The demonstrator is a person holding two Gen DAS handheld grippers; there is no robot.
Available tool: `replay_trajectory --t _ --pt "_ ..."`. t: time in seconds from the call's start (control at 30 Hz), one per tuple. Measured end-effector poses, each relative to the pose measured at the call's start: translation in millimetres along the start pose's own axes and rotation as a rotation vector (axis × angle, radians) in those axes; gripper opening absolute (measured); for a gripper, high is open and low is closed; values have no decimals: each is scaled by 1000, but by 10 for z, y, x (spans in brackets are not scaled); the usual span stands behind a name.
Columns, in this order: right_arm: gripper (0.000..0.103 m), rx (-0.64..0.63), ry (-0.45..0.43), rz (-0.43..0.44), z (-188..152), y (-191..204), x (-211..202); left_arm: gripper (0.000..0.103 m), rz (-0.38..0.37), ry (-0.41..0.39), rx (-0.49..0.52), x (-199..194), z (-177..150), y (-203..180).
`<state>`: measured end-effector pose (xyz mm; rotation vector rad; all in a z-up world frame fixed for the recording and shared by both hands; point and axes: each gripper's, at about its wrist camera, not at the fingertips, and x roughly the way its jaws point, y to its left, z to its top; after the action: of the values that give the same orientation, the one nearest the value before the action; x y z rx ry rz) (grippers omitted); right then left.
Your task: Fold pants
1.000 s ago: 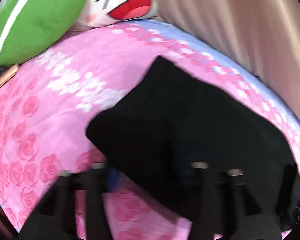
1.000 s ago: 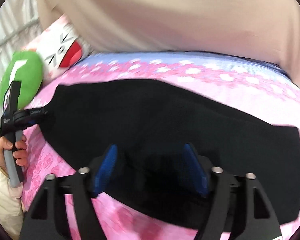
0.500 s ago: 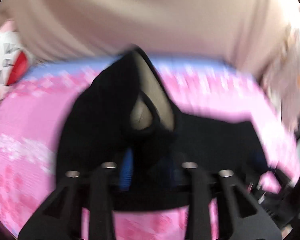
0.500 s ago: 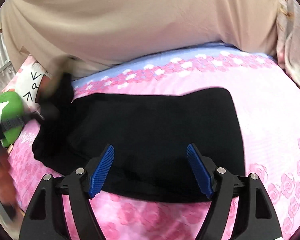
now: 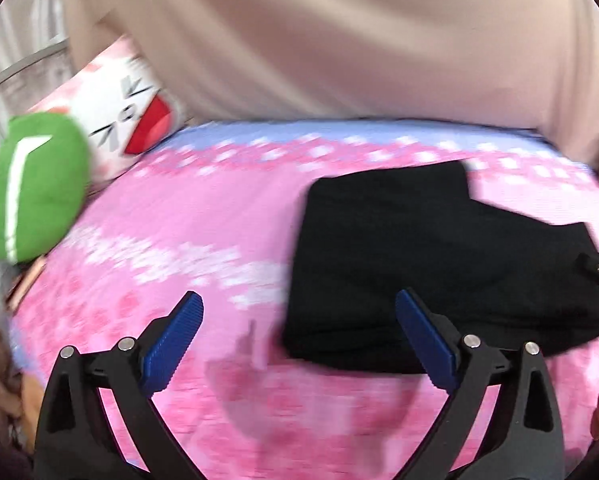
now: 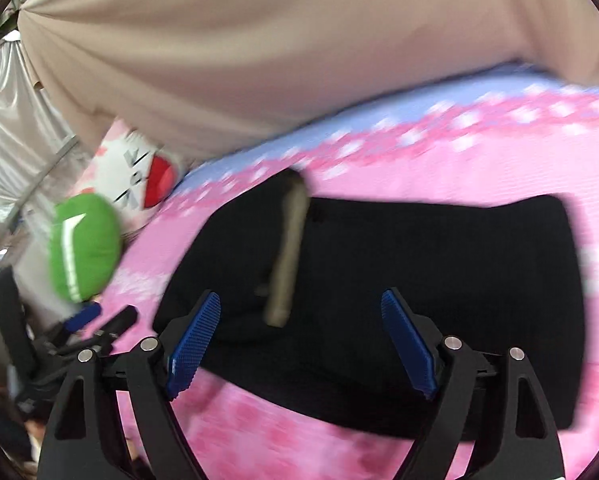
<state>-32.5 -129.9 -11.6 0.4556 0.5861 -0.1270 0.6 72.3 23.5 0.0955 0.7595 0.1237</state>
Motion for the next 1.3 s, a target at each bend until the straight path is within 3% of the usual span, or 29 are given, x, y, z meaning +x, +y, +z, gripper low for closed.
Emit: replay_trajectory --t 0.13,0.23,0.4,0.5,0.6,0.7,0.83,0.87,0.93,1.07,1.17,1.3 --pt "81 55 123 36 -4 134 610 95 29 41 -34 149 -21 245" --pt "82 32 105 -12 -63 247 750 95 40 56 -48 206 -103 388" --pt "29 -10 117 -31 -64 409 840 95 38 70 -62 274 -215 487" --pt "18 -51 99 -42 -25 558 777 95 38 81 -70 309 -217 504" --pt "16 -82 46 2 90 703 542 95 40 84 -70 317 -211 503" --pt "15 -119 -65 13 265 761 20 95 44 81 -62 310 -192 469" --pt "15 -104 -184 -64 358 462 -608 95 35 77 -36 301 -153 324" --pt "16 -90 -204 -127 338 287 -748 95 30 79 -26 310 -150 269" --pt "17 -53 -194 -227 254 -27 -834 95 20 82 -10 320 -140 151" --pt "26 99 -35 -377 -107 -878 -532 95 -25 97 4 347 -131 -77" --pt "31 194 -71 -244 -253 -1084 -564 95 -77 117 5 341 -119 -198" --pt "43 175 -78 -222 -191 -1072 -602 95 -144 141 -15 327 -93 -243"
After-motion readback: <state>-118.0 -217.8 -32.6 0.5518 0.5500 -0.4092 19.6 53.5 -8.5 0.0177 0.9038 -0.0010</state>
